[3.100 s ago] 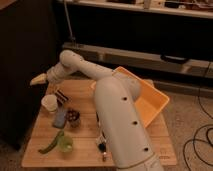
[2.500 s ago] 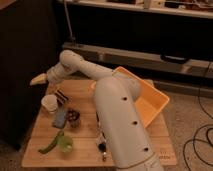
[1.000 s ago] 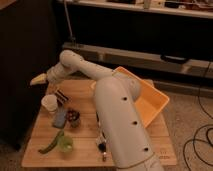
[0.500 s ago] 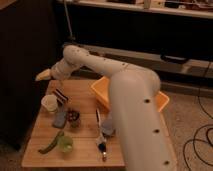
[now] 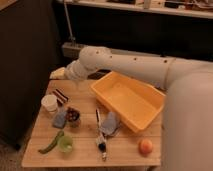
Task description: Place towel in paper cup
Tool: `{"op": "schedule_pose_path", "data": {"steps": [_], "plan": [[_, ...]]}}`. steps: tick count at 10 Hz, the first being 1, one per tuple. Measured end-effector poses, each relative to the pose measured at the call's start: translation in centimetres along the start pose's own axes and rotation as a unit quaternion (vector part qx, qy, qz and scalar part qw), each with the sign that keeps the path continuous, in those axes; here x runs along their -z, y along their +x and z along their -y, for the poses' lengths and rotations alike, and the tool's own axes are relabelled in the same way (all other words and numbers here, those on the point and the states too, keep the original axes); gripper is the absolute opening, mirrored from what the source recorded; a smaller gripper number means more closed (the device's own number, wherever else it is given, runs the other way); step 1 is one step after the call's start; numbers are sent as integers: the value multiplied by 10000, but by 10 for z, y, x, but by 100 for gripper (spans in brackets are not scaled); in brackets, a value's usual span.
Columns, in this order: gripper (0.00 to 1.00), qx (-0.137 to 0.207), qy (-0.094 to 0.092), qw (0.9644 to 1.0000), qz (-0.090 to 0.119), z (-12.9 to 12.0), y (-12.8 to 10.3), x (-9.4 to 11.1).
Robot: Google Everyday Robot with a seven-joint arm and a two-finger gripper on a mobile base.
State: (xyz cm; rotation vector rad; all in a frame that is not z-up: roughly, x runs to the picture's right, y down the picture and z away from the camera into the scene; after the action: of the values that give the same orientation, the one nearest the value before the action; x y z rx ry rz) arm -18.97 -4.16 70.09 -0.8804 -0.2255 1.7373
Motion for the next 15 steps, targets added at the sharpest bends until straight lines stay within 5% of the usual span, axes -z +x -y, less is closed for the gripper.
{"op": "schedule_pose_path", "data": {"steps": [2,15], "plan": [[80,-51,60,9998,176,7,9,18],[80,-51,72,9998,166,7,10,17]]}}
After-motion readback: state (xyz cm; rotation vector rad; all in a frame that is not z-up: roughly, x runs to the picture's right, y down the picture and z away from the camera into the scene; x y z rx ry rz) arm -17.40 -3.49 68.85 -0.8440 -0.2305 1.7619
